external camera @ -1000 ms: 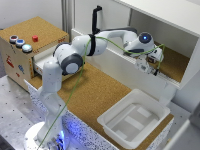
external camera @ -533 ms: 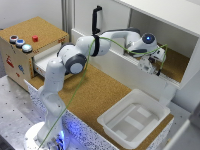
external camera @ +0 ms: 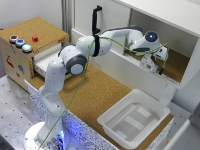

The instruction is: Pick up the purple block

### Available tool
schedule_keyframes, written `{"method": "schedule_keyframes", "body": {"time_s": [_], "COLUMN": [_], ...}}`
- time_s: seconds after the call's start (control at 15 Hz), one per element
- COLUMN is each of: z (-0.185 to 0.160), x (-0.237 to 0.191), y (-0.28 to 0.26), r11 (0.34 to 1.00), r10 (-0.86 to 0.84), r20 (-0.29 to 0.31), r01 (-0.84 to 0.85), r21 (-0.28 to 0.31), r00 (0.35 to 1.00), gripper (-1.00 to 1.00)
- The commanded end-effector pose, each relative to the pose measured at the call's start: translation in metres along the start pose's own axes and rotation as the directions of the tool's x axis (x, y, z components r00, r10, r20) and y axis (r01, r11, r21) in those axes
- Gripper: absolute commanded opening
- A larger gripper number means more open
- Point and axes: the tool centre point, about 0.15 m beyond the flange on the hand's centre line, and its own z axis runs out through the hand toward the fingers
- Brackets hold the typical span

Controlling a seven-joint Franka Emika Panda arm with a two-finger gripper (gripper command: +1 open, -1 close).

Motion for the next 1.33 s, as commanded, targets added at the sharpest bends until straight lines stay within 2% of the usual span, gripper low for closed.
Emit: {"method": "schedule_keyframes", "body": {"time_s": [0.0, 0.13, 0.33, 0.47, 0.6, 0.67, 1.0, 1.07, 1.27], "z": [-0.050, -0.057, -0.078, -0.095, -0.111, -0.116, -0.135, -0.138, -0.131], "x": [-0.016, -0.030, -0.047, -0.055, -0.062, -0.066, -0.091, -0.100, -0.128], "y": [-0.014, -0.018, -0.032, -0.045, -0.063, -0.079, -0.157, -0.174, -0.234], "r11": [0.997, 0.991, 0.968, 0.962, 0.966, 0.969, 0.951, 0.940, 0.883], "r10": [-0.075, -0.115, -0.219, -0.253, -0.252, -0.243, -0.309, -0.341, -0.465], "r20": [0.018, 0.051, 0.070, 0.068, 0.046, 0.057, 0.116, 0.137, 0.216], "r01": [0.074, 0.111, 0.207, 0.244, 0.248, 0.241, 0.308, 0.337, 0.433], "r21": [0.024, 0.075, 0.141, 0.123, 0.076, 0.046, 0.028, 0.048, 0.181], "r00": [0.997, 0.992, 0.973, 0.965, 0.967, 0.968, 0.944, 0.930, 0.858], "gripper": [-1.00, -1.00, -1.00, -1.00, -1.00, -1.00, -1.00, -1.00, -1.00]}}
